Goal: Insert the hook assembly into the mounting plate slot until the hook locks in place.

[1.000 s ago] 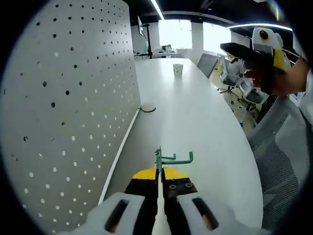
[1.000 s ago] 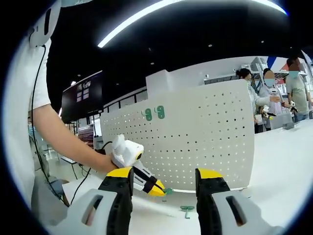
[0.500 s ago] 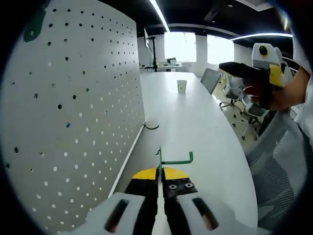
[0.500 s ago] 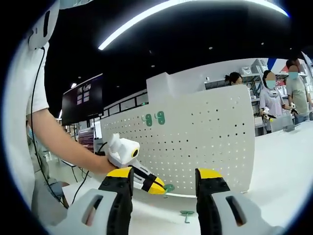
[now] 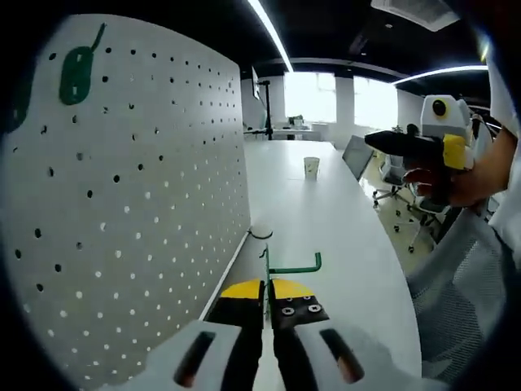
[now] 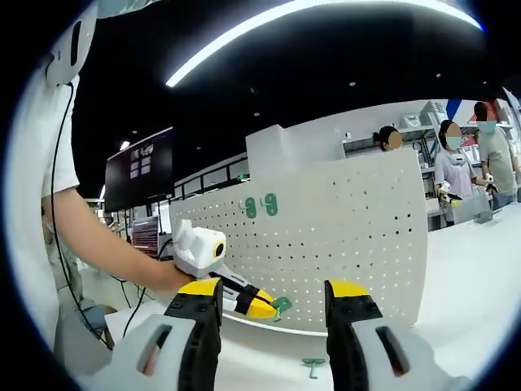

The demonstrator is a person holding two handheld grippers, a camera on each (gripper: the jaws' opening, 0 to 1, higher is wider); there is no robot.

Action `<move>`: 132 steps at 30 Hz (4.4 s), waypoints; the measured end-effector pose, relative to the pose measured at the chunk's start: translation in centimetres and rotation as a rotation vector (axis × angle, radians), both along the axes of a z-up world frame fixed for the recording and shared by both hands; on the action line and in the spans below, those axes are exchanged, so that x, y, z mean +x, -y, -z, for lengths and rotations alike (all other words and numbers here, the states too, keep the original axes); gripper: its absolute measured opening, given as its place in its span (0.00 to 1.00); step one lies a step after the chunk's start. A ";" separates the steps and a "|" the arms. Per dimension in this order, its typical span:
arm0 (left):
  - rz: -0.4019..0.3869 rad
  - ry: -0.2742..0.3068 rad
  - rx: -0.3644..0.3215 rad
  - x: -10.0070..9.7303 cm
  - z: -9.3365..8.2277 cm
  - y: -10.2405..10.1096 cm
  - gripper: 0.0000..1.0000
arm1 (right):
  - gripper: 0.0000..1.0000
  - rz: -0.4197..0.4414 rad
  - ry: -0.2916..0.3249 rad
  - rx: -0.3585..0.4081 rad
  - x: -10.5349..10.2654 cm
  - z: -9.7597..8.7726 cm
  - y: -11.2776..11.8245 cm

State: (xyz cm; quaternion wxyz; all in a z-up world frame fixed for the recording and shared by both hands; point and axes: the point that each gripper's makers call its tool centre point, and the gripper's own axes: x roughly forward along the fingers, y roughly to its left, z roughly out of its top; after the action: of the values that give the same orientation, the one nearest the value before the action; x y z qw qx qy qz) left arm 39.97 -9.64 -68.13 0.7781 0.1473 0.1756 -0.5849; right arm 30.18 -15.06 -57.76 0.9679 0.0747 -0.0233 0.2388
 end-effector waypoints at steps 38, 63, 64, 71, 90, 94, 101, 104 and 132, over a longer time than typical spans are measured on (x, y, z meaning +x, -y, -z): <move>-0.029 0.102 -0.329 -1.9 -9.7 -1.2 0.02 | 0.46 -0.016 0.044 0.011 0.2 -2.8 -0.7; -0.039 0.109 -0.407 -2.4 -11.7 -1.5 0.02 | 0.40 -0.043 -0.031 0.258 0.4 -2.9 -0.5; -0.040 0.110 -0.406 -2.4 -11.7 -1.5 0.02 | 0.39 -0.049 -0.039 0.268 0.4 -2.8 -0.6; -0.045 0.110 -0.410 -2.4 -11.8 -1.6 0.02 | 0.37 -0.057 -0.062 0.306 0.5 -2.7 -1.0; -0.065 0.109 -0.435 -3.0 -12.4 -1.1 0.02 | 0.28 -0.052 -0.026 0.261 1.5 -3.3 -2.4; -0.070 0.107 -0.444 -3.3 -12.6 -0.8 0.02 | 0.26 -0.054 -0.018 0.257 1.8 -3.6 -2.6; -0.081 0.106 -0.452 -3.6 -12.9 -0.6 0.02 | 0.23 -0.052 -0.010 0.256 2.2 -3.8 -2.8; -0.080 0.105 -0.452 -3.8 -12.9 -0.5 0.02 | 0.22 -0.052 -0.010 0.251 2.3 -3.8 -2.9; -0.096 0.107 -0.452 -4.3 -12.9 -0.4 0.02 | 0.06 -0.054 -0.008 0.258 4.1 -4.3 -5.3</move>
State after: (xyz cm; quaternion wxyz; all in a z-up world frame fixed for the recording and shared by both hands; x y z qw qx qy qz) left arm 35.68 -9.26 -55.24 0.8263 -0.0084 0.0056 -0.5631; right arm 34.24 -9.76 -53.50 0.9435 0.2000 -0.0480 0.2597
